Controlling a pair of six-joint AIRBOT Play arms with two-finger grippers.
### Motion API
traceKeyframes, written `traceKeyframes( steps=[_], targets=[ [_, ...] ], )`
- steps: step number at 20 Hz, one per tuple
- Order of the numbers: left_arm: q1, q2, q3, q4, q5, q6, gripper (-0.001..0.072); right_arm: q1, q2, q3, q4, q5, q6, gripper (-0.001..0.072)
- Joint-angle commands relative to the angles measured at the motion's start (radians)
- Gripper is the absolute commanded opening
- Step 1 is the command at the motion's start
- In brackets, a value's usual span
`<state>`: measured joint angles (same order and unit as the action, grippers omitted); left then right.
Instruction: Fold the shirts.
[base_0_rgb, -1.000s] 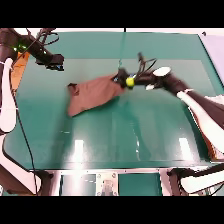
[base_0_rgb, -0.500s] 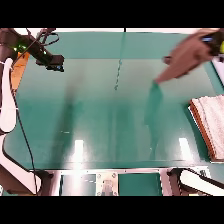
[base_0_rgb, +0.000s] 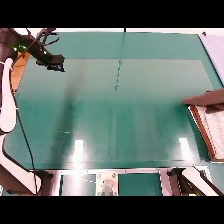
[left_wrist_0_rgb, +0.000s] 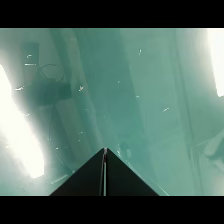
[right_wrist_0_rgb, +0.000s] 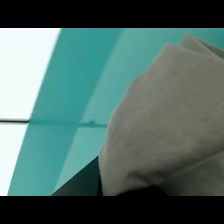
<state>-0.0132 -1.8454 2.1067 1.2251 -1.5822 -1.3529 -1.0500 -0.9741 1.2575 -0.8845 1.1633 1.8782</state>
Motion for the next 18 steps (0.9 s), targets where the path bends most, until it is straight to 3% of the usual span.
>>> traceKeyframes(
  steps=[1, 6, 10, 11, 12, 13, 18],
  targets=[
    [0.000, 0.000, 0.001, -0.003, -0.001, 0.000, 0.0021, -0.206, 0.122, -0.157, -0.068, 0.037, 0.051, 0.0015],
    [0.000, 0.000, 0.001, -0.005, 0.000, 0.000, 0.0021, -0.422, 0.168, -0.315, -0.255, 0.159, -0.041, 0.0015],
    [0.000, 0.000, 0.001, -0.024, 0.000, 0.000, 0.0021, -0.477, 0.167, -0.423, -0.386, 0.122, -0.054, 0.0017],
    [0.000, 0.000, 0.001, -0.029, 0.001, 0.000, 0.0021, -0.477, 0.166, -0.446, -0.404, 0.113, -0.058, 0.0124],
    [-0.001, 0.000, 0.001, -0.030, 0.002, 0.000, 0.0021, -0.477, 0.161, -0.468, -0.422, 0.109, -0.058, 0.0445],
    [-0.001, 0.000, 0.001, -0.034, 0.001, 0.000, 0.0021, -0.477, 0.156, -0.481, -0.437, 0.111, -0.061, 0.0603],
    [-0.001, 0.000, 0.001, -0.035, 0.008, 0.000, 0.0021, -0.476, 0.150, -0.343, -0.595, 0.175, -0.106, 0.0603]
  ],
)
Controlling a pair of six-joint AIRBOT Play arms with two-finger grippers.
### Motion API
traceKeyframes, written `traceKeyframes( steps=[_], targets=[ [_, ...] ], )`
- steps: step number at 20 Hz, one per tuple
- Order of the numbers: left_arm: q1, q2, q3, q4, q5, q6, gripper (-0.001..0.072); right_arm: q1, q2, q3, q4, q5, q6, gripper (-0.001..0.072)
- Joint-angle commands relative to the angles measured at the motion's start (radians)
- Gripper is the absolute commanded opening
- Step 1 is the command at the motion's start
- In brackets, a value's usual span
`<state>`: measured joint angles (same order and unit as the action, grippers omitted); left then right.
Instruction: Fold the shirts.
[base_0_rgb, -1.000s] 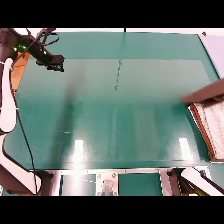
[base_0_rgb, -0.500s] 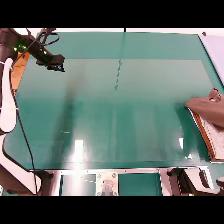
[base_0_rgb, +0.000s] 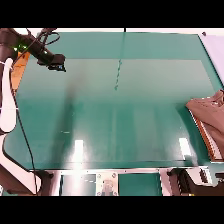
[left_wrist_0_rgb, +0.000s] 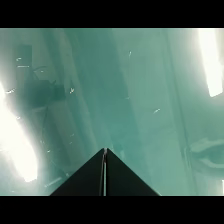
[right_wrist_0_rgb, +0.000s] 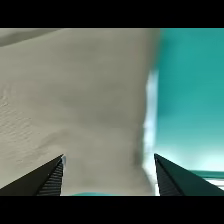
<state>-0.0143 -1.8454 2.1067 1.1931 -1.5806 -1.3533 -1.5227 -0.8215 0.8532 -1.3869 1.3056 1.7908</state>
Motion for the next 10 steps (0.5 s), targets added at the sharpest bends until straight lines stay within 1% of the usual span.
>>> traceKeyframes(
  steps=[1, 3, 4, 5, 6, 7, 8, 10],
  targets=[
    [0.000, 0.000, 0.001, -0.004, 0.018, 0.001, 0.0021, 0.008, -0.003, 0.103, -0.066, 0.038, -0.019, 0.0603],
    [0.000, 0.000, 0.001, -0.004, 0.031, 0.000, 0.0021, 0.057, -0.008, 0.192, 0.054, 0.036, -0.019, 0.0593],
    [0.000, 0.001, 0.001, -0.004, 0.030, 0.000, 0.0020, 0.100, -0.021, 0.239, 0.133, 0.034, -0.019, 0.0406],
    [0.000, 0.003, 0.001, -0.004, 0.023, 0.000, 0.0020, 0.155, -0.038, 0.275, 0.197, 0.034, -0.019, 0.0186],
    [0.000, 0.007, 0.001, -0.003, 0.012, -0.004, 0.0019, 0.232, -0.058, 0.299, 0.245, 0.032, -0.018, 0.0142],
    [0.000, 0.015, 0.001, -0.003, -0.005, -0.008, 0.0019, 0.312, -0.077, 0.309, 0.274, 0.030, -0.013, 0.0061],
    [0.000, 0.026, 0.001, -0.004, -0.025, -0.009, 0.0020, 0.410, -0.098, 0.309, 0.279, 0.024, 0.000, 0.0016],
    [0.000, 0.075, -0.063, -0.011, -0.025, -0.028, 0.0019, 0.627, -0.152, 0.309, 0.259, 0.011, 0.007, 0.0015]
  ],
)
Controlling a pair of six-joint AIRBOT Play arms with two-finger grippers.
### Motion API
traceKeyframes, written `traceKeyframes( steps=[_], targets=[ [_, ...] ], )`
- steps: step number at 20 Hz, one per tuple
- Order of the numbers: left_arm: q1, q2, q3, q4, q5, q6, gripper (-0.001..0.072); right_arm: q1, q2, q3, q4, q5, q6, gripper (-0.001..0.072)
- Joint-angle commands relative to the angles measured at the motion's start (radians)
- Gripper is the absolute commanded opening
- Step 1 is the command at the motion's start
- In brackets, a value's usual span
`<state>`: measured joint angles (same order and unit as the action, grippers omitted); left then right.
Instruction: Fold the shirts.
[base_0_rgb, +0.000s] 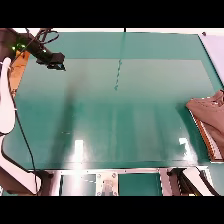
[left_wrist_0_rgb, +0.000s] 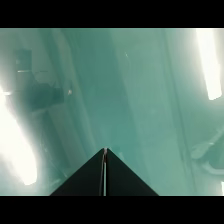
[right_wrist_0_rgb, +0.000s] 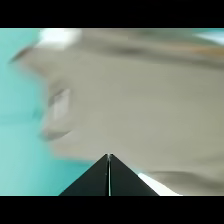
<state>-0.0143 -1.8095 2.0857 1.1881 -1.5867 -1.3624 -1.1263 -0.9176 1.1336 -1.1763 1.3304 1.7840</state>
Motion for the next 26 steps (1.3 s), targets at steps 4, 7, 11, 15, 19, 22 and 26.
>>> traceKeyframes(
  steps=[4, 7, 11, 15, 19, 22, 26],
  targets=[
    [-0.017, 0.222, -0.367, -0.061, 0.061, -0.018, 0.0020, 0.723, -0.138, 0.028, -0.091, -0.090, 0.021, 0.0015],
    [-0.061, 0.409, -0.665, -0.062, 0.180, -0.019, 0.0020, 1.057, -0.191, 0.001, -0.262, -0.116, 0.102, 0.0014],
    [-0.103, 0.573, -0.917, -0.065, 0.290, -0.035, 0.0020, 1.302, -0.281, -0.058, -0.293, -0.153, 0.124, 0.0015],
    [-0.103, 0.585, -0.937, -0.065, 0.294, -0.032, 0.0020, 1.398, -0.349, -0.063, -0.291, -0.152, 0.124, 0.0015],
    [-0.103, 0.585, -0.937, -0.074, 0.296, -0.035, 0.0021, 1.420, -0.351, -0.063, -0.291, -0.152, 0.124, 0.0014],
    [-0.103, 0.585, -0.937, -0.074, 0.296, -0.035, 0.0021, 1.419, -0.351, -0.064, -0.291, -0.153, 0.124, 0.0015],
    [-0.103, 0.585, -0.937, -0.074, 0.296, -0.035, 0.0021, 1.419, -0.351, -0.064, -0.291, -0.153, 0.124, 0.0015]
  ],
)
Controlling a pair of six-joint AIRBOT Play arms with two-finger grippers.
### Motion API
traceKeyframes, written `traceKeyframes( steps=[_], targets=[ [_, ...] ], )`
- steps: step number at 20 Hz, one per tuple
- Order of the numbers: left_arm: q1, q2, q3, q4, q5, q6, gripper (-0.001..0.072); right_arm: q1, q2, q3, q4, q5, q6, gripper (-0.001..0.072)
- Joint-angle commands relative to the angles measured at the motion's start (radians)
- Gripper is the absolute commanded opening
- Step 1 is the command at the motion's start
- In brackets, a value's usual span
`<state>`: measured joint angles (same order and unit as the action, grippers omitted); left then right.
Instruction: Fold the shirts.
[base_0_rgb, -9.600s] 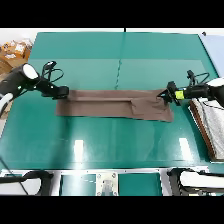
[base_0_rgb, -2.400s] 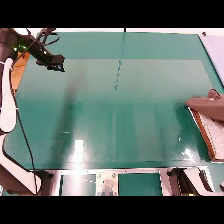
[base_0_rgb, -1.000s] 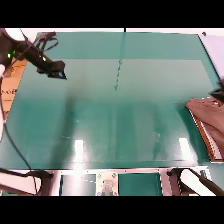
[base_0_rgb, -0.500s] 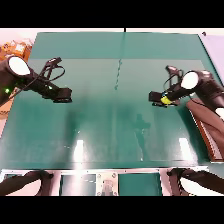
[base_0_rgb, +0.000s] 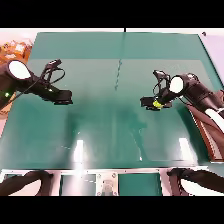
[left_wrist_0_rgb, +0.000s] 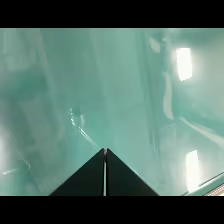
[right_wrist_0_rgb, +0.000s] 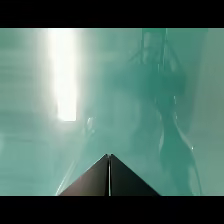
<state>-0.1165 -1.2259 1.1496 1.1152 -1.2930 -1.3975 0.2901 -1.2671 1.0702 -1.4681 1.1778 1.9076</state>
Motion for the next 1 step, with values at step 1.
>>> traceKeyframes(
  steps=[1],
  targets=[
    [-0.001, 0.001, -0.001, -0.001, 0.003, 0.000, 0.0020, 0.003, -0.001, 0.000, 0.001, 0.000, 0.000, 0.0015]
  ],
)
